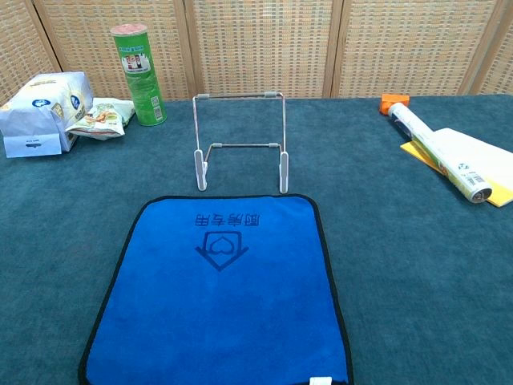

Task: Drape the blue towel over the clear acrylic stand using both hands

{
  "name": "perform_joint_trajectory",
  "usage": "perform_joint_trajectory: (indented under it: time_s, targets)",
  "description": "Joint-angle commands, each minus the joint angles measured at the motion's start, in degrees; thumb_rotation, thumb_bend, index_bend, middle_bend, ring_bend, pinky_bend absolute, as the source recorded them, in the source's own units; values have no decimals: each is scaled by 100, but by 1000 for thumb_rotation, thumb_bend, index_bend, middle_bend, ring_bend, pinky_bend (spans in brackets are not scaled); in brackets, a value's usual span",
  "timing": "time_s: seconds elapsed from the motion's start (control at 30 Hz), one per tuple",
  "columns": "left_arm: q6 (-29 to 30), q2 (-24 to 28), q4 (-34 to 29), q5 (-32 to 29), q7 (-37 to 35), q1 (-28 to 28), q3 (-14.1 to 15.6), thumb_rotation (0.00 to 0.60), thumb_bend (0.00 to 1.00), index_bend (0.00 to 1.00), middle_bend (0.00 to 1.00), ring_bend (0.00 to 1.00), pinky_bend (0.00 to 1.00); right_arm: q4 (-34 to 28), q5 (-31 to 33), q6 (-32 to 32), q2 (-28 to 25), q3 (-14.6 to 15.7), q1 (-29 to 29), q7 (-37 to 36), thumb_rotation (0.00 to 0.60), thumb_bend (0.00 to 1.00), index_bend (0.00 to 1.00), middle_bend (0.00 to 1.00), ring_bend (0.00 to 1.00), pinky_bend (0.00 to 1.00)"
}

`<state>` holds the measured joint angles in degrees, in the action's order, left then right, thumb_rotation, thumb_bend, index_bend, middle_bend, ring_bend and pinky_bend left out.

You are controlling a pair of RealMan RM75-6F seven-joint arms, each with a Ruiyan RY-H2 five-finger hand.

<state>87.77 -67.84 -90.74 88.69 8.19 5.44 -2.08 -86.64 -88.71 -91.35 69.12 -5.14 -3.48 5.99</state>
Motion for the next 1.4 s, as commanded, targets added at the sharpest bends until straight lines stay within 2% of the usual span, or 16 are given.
perform_joint_trajectory:
  time_s: [0.03,0.27,0.37,0.6,0.73,0.87,1.07,1.4]
  targets:
    - [-23,19,-29,-26,20,1,3,600,0,0,0,0,0,3,0,22,6,16,1,33,600,0,0,0,0,0]
    - [-31,36,-54,-31,-12,-2,5,600,0,0,0,0,0,-27,-56,80,12,61,-20,39,600,0,0,0,0,0]
    - [-14,37,-36,16,-57,2,14,600,0,0,0,0,0,7,-285,99,34,129,-93,-24,600,0,0,0,0,0]
    - [-64,-30,80,81,-115,58,18,600,0,0,0,0,0,575,-1426,224,408,373,-592,70,600,0,63,0,0,0]
    - [-124,-93,106,38,-27,89,3,600,0,0,0,0,0,856,-2086,566,714,503,-1094,151,600,0,100,0,0,0]
    - [-132,-141,137,1,40,94,-13,600,0,0,0,0,0,943,-2415,907,938,539,-1510,154,600,0,117,1,0,0]
    - [-182,-200,207,-125,57,99,-51,600,0,0,0,0,0,1104,-2555,1630,1298,440,-2144,315,600,0,159,34,0,0]
    - [-319,-283,264,-304,191,191,-152,600,0,0,0,0,0,1868,-2438,2505,1895,232,-3113,127,600,0,198,74,0,0]
